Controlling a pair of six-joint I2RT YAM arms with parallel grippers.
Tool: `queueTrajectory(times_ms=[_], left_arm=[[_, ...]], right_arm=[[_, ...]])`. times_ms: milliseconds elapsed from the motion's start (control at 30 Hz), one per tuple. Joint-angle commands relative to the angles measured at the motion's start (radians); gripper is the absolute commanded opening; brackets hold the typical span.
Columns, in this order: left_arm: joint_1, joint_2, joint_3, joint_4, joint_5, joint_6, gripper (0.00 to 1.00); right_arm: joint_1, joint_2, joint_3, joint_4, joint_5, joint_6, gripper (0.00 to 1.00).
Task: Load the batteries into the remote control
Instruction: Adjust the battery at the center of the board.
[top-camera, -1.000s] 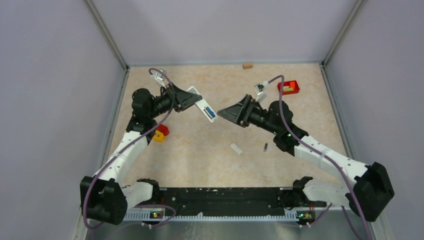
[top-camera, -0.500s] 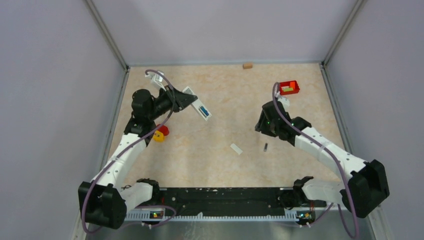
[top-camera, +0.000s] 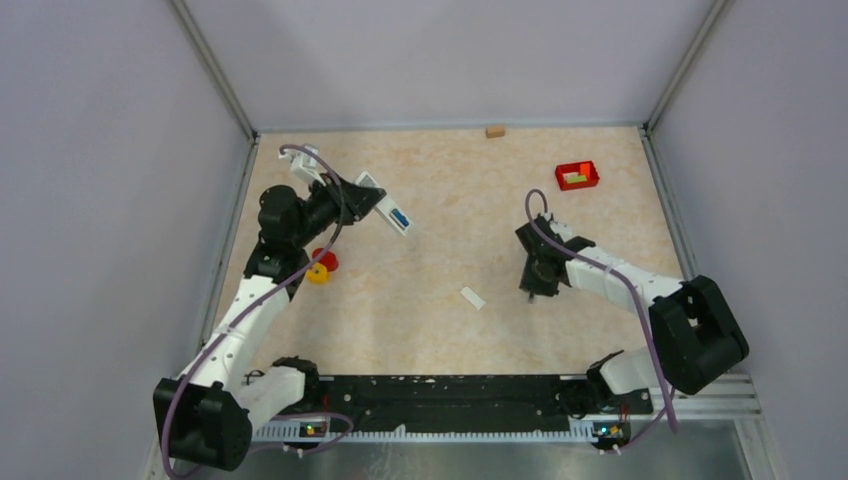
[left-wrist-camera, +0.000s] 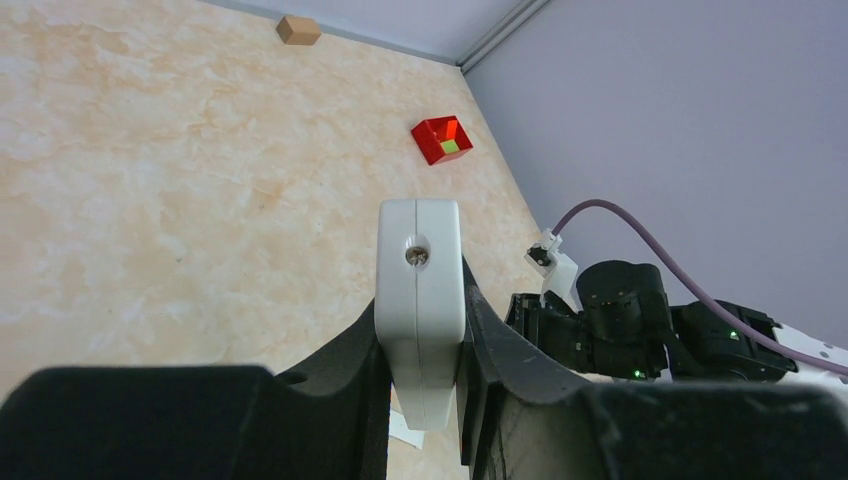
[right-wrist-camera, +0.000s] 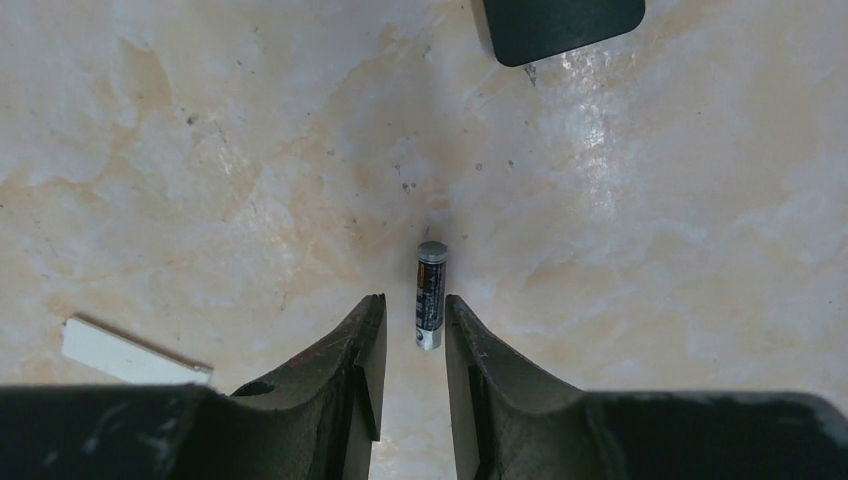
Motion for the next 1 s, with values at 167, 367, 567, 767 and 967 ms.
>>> queueTrajectory(times_ms=[167, 367, 567, 767, 967], left_arm=[[0.009, -0.039, 0.000, 0.027, -0.022, 0.017, 0.01], [0.010, -0.034, 0.003, 0.021, -0.015, 0.010, 0.00], [0.012, -0.029, 0.005, 0.018, 0.002, 0.008, 0.02], [0.016, -0.007, 0.018, 0.023, 0.021, -0.007, 0.02], [0.021, 0.001, 0.022, 0.030, 0.036, -0.019, 0.02]], right_arm=[[-0.023, 0.068, -0.014, 0.086, -0.047, -0.077, 0.29], [-0.023, 0.118, 0.008, 0.103, -0.103, -0.189, 0.06], [-0.020, 0.091, 0.039, 0.177, -0.282, -0.490, 0.00], [0.010, 0.138, 0.135, 0.169, -0.392, -0.666, 0.00], [0.106, 0.249, 0.229, 0.060, -0.293, -0.866, 0.00]])
